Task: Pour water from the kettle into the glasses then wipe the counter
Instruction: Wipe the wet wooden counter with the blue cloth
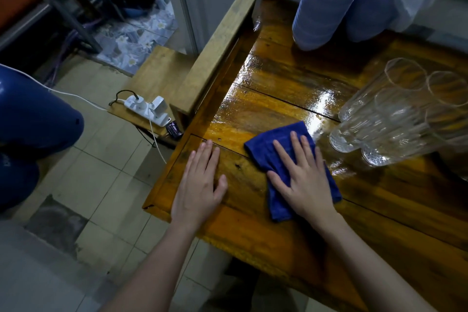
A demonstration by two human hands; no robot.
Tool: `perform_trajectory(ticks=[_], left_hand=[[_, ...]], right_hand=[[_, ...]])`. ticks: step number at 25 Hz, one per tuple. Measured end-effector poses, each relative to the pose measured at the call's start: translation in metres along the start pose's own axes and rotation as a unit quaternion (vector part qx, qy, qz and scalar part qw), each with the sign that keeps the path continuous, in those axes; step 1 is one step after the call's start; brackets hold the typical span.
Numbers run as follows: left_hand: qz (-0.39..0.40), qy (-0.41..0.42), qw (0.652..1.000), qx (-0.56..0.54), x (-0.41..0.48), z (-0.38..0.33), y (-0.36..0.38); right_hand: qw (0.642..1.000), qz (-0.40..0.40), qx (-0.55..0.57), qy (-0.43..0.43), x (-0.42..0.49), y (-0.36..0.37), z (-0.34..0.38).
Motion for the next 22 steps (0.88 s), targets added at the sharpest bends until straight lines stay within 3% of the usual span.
perform_trajectory(ticks=[4,11,22], left_hand=[[0.001,0.0,1.0,0.001,-0.001,0.0,0.0],[-0.001,-0.002,1.0,0.015,0.0,0.0,0.0],[0.015,-0.006,0.999,0.031,-0.001,-0.001,0.003]], right_hand=[[0.999,-0.006,0.029,0.043,-0.025,0.001,-0.032],[0.999,-0.003,-0.005,0.054,-0.012,0.003,-0.028],[0.998,-0.023,-0.008,0.056,0.087,-0.018,0.024]])
Point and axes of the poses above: each hand's wrist, its own x-axis towards the middle knuckle, its own y-axis out of the palm, z = x × y, the point moved 6 cm from there along x, towards the middle knuckle, and after that the axes turned 15 degrees about z, right-handed, at the moved point
